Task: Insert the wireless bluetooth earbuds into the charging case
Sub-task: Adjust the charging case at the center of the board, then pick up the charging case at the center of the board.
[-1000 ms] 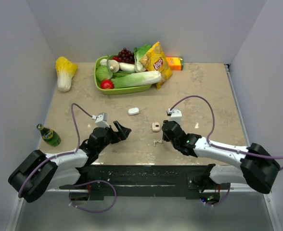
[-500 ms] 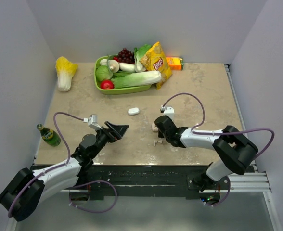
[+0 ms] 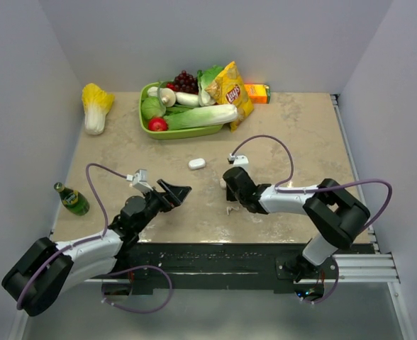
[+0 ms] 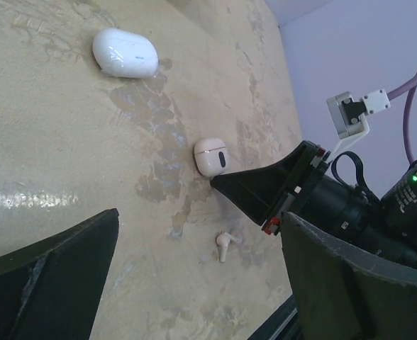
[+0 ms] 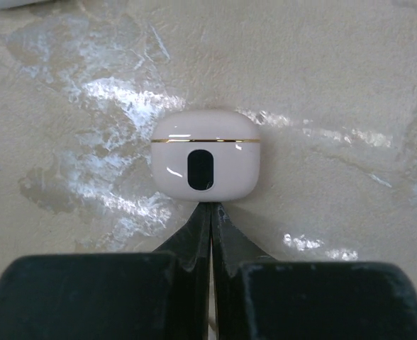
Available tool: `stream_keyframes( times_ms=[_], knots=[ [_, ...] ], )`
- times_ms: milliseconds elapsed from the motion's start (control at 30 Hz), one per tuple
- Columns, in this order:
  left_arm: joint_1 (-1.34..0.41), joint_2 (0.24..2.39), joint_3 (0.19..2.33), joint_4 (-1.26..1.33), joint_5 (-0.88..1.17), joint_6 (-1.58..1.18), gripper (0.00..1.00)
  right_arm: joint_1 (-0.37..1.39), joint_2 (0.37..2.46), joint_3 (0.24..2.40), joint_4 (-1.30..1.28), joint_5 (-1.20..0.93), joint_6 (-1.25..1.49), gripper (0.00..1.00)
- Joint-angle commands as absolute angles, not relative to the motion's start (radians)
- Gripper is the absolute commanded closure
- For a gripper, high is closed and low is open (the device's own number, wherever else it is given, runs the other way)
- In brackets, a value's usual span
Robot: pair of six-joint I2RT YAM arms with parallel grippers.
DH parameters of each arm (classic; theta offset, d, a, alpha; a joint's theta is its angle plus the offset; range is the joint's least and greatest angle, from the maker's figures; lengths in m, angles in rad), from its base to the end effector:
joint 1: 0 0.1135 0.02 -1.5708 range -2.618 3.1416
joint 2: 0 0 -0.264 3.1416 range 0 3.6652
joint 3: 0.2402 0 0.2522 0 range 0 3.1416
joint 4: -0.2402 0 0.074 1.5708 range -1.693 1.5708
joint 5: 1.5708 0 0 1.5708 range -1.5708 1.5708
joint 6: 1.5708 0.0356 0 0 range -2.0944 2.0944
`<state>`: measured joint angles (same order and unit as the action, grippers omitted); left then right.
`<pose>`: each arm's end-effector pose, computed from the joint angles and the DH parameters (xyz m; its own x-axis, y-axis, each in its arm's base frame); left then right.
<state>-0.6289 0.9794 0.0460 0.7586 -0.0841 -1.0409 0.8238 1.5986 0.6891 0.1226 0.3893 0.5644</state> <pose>0.1430 -0.1003 0.1525 -0.5192 -0.6856 -0.5104 0.1411 0.5202 -0.8423 0.2142 0.2114 0.1452 -0.6723 0.0024 -0.7403 -0.1623 0.9752 0.1506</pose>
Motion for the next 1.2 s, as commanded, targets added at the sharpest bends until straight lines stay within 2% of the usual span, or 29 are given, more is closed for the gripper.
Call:
stream_keyframes(
  times_ms=[0, 267, 367, 433, 633, 733, 833, 1033, 1167],
  knots=[
    [-0.627, 0.982, -0.081, 0.830, -0.067, -1.051, 0.00, 0.824, 1.640, 0.752, 0.155, 0.359, 0.545, 0.99],
    [-0.627, 0.983, -0.058, 0.785, -0.063, -1.019, 0.00, 0.824, 1.697, 0.811, 0.152, 0.339, 0.532, 0.99],
    [-0.627, 1.000, -0.041, 0.769, -0.058, -1.000, 0.00, 0.822, 1.637, 0.801, 0.137, 0.354, 0.532, 0.98],
    [-0.627, 1.024, -0.009, 0.747, -0.054, -0.957, 0.00, 0.825, 1.516, 0.766, 0.117, 0.359, 0.535, 0.97],
    [-0.646, 1.204, 0.257, 0.514, -0.061, -0.767, 0.00, 0.825, 1.130, 0.693, -0.020, 0.452, 0.534, 0.81],
    [-0.670, 1.265, 0.365, 0.424, -0.100, -0.718, 0.00, 0.824, 0.982, 0.684, -0.098, 0.482, 0.515, 0.66],
    [-0.715, 1.311, 0.475, 0.322, -0.172, -0.693, 0.00, 0.825, 0.902, 0.661, -0.130, 0.494, 0.491, 0.57],
    [-0.764, 1.377, 0.572, 0.367, -0.230, -0.663, 0.00, 0.825, 0.839, 0.624, -0.146, 0.502, 0.468, 0.53],
    [-0.767, 1.495, 0.777, 0.267, -0.108, -0.508, 0.00, 0.825, 0.819, 0.621, -0.137, 0.468, 0.474, 0.54]
  ],
)
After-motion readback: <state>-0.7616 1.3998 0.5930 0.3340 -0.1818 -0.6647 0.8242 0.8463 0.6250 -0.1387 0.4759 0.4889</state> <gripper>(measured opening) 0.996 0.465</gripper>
